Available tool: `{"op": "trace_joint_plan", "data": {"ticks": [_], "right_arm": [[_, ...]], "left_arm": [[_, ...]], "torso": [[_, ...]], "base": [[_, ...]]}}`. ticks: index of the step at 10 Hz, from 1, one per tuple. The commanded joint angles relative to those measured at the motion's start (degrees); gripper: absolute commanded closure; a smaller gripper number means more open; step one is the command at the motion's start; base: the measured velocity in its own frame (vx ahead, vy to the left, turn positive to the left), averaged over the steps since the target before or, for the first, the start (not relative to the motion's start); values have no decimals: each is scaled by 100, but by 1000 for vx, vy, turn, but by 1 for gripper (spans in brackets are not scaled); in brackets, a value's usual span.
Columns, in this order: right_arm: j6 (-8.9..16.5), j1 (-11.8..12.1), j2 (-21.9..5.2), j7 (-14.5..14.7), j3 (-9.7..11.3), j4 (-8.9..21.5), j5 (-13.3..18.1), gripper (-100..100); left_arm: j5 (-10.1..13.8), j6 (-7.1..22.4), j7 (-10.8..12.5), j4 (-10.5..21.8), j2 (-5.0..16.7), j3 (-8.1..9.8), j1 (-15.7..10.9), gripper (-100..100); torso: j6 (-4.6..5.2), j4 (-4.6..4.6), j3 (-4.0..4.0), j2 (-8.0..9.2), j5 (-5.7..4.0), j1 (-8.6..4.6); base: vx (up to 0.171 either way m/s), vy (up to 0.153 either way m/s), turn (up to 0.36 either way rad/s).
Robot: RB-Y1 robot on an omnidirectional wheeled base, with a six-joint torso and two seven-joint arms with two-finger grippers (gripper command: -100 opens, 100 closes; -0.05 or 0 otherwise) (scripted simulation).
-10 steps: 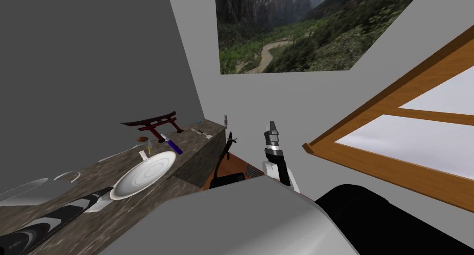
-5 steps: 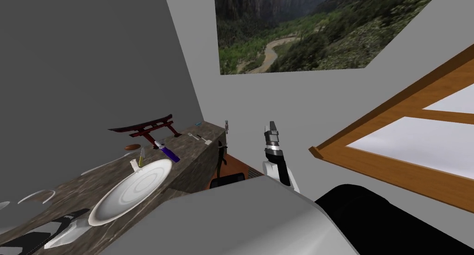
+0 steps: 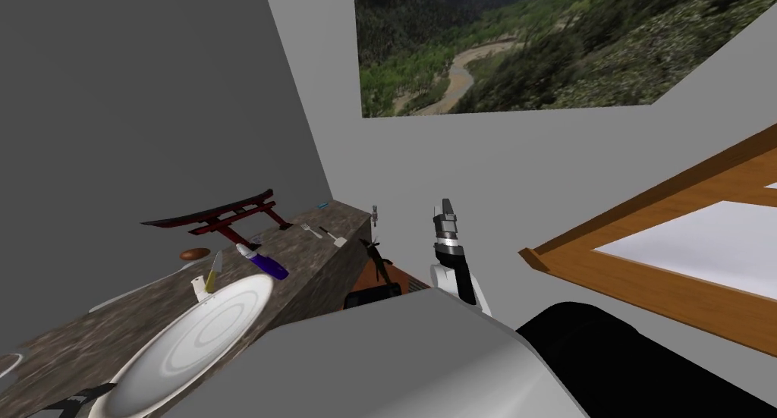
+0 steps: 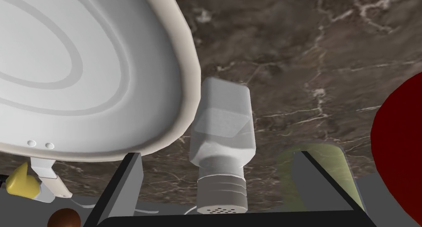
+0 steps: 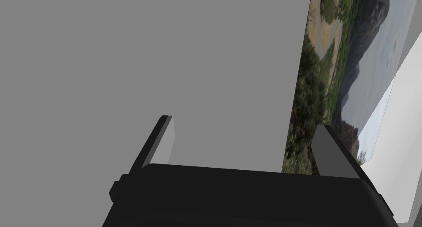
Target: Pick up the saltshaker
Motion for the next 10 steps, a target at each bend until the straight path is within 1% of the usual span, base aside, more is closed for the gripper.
{"op": "trace_joint_plan", "data": {"ticks": [1, 3, 4, 5, 9, 10], "right_arm": [[0, 0, 0, 0, 0, 0, 0, 0], [0, -1, 0, 0, 0, 0, 0, 0], [0, -1, 0, 0, 0, 0, 0, 0], [0, 0, 0, 0, 0, 0, 0, 0], [0, 0, 0, 0, 0, 0, 0, 0], [0, 0, 0, 0, 0, 0, 0, 0]], "left_arm": [[-105, -118, -26, 189, -78, -138, -128, -100], [-211, -235, -52, 378, -156, -277, -255, -100], [-188, -171, -26, 262, -147, -215, -184, -100], [-194, -184, -29, 270, -152, -221, -187, 100], [-196, -182, -34, 269, -150, -220, -185, 100], [-196, -181, -33, 269, -151, -221, -185, 0]], "torso": [[0, 0, 0, 0, 0, 0], [0, 5, 12, 20, 1, 1], [0, 6, 14, 23, 1, 1], [-1, 5, 13, 20, 0, -1], [0, 4, 7, 11, 2, -1], [1, 4, 7, 11, 1, -1]], "base": [[-8, 5, -71], [-23, 8, -53], [-11, 5, -9], [0, 0, 0], [0, 0, 0], [0, 0, 0]]}}
